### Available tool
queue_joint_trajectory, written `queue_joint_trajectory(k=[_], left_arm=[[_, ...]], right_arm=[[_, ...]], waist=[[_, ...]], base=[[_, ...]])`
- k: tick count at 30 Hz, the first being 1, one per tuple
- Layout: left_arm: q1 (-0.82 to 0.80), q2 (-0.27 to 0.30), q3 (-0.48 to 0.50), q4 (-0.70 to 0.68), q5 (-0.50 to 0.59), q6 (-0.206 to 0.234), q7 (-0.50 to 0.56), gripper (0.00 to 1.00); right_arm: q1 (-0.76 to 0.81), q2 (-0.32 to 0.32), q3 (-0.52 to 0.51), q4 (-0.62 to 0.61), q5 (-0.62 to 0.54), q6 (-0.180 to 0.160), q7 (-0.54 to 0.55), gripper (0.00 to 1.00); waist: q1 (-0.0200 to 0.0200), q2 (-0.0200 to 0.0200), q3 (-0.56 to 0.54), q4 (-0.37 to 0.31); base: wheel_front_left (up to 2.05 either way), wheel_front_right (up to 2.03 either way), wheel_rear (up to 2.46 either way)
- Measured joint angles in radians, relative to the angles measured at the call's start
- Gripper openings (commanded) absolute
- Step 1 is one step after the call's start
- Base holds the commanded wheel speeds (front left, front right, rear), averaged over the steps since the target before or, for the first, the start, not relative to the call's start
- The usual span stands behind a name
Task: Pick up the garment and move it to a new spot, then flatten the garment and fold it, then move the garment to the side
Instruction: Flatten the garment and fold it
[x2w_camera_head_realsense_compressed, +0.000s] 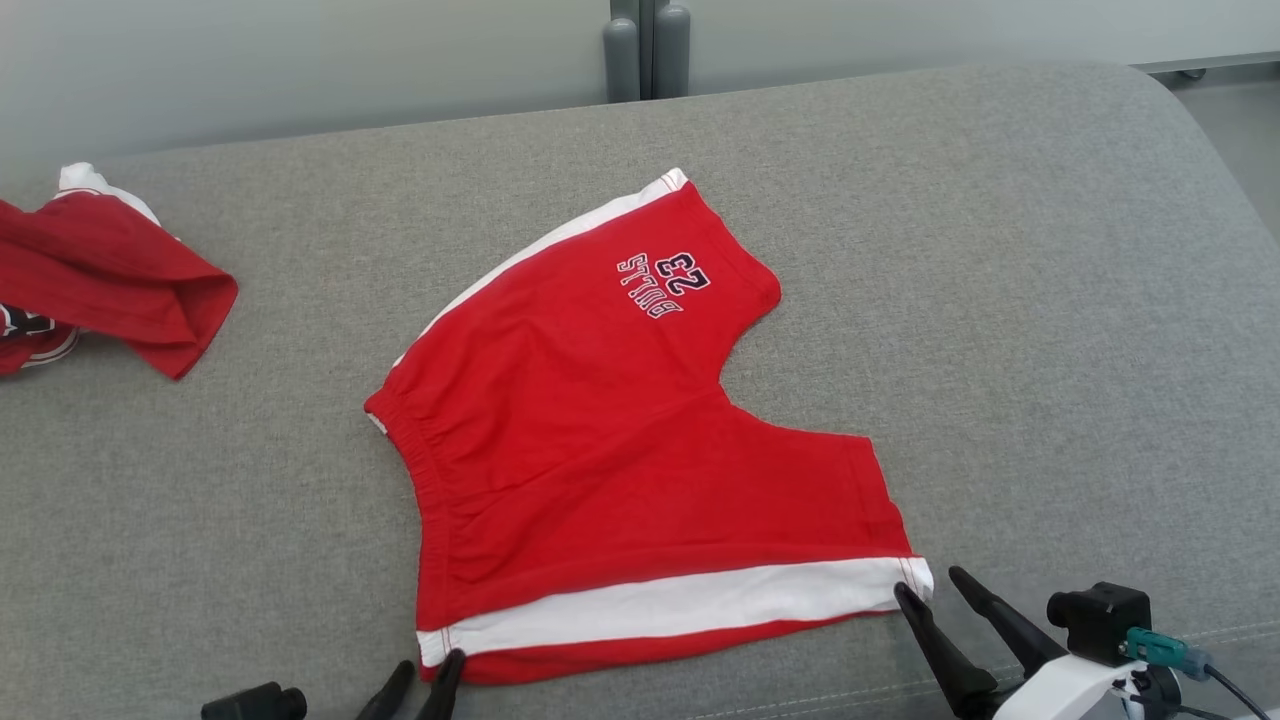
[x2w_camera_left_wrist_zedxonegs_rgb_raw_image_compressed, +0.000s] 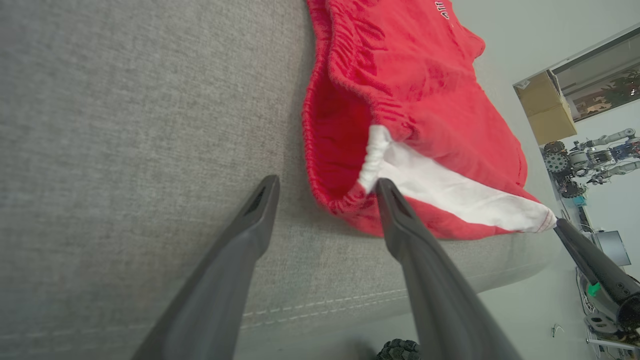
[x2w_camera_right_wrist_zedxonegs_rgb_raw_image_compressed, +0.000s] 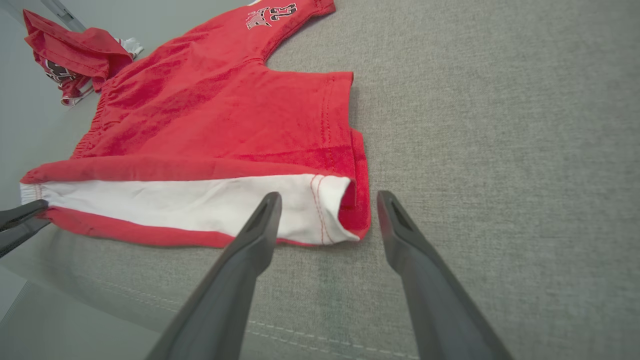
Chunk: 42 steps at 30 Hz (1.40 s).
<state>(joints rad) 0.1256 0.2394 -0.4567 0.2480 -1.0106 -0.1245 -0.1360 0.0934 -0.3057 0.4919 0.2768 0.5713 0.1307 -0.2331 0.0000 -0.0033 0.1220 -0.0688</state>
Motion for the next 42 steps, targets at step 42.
queue_joint_trajectory(k=[42], left_arm=[[-0.147, -0.039, 0.134, -0.153, 0.337, 0.186, -0.115, 1.00]], right_arm=[[-0.189, 0.018, -0.203, -0.191, -0.167, -0.133, -0.019, 1.00]], waist=[[0.0000, 0.0000, -0.071, -0.003]], base=[[0.00, 0.00, 0.00]])
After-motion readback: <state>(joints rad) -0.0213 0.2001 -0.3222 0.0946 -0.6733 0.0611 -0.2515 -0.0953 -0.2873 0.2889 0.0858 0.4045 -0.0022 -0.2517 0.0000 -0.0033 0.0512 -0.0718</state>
